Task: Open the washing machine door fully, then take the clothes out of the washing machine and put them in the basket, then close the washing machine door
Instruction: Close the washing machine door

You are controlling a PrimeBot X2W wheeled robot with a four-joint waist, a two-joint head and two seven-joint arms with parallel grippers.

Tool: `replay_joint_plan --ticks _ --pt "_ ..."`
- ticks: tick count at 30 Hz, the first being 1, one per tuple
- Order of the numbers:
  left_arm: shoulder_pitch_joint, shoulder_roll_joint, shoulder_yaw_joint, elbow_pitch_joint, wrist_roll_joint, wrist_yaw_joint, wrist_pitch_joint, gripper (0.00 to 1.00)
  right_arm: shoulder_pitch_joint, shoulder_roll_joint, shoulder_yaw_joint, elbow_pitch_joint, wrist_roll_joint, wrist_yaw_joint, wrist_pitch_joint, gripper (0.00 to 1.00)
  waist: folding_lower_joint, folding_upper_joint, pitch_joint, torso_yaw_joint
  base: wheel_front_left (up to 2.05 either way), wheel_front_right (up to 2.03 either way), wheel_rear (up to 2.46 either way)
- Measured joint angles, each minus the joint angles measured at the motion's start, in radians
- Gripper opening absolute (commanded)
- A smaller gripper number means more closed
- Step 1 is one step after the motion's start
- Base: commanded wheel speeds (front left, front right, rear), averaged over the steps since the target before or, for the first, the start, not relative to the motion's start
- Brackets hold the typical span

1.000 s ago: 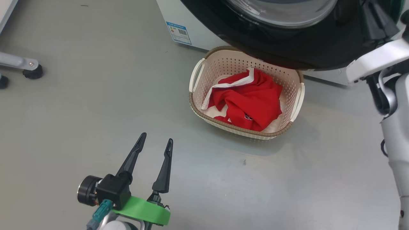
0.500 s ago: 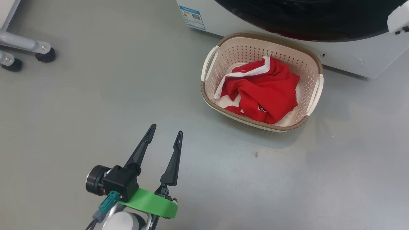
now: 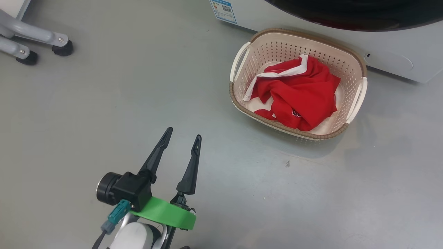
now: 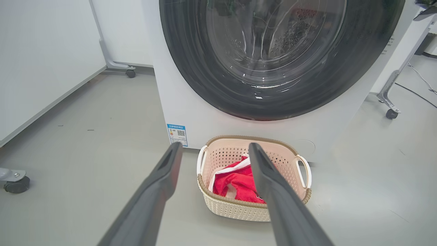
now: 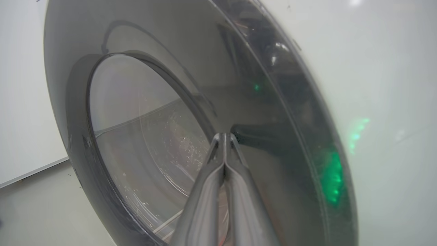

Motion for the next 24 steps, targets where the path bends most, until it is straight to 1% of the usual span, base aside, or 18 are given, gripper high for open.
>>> replay_joint_plan --ticks 7,13,18,24 --pt "-0.015 -0.001 -0.002 -0.007 -0.001 0.009 0.0 1.0 -0.012 0.006 0.0 0.042 0.0 0.0 -0.027 0.0 0.0 0.0 -0.003 0.001 0.0 0.0 0.0" --pt "-0.016 -0.001 0.003 0.004 0.0 0.016 0.0 1.0 -0.002 0.032 0.022 0.069 0.013 0.0 -0.074 0.0 0.0 0.0 -0.025 -0.011 0.0 0.0 0.0" --pt "-0.017 -0.002 0.018 0.011 0.009 0.024 0.0 1.0 0.058 0.06 0.045 0.078 0.031 0.0 -0.103 0.0 0.0 0.0 -0.05 -0.027 0.0 0.0 0.0" --pt "-0.016 -0.002 0.041 0.019 0.019 0.026 0.0 1.0 0.15 0.112 0.062 0.083 0.065 0.001 -0.128 0.0 0.0 0.0 -0.083 -0.056 0.0 0.0 0.0"
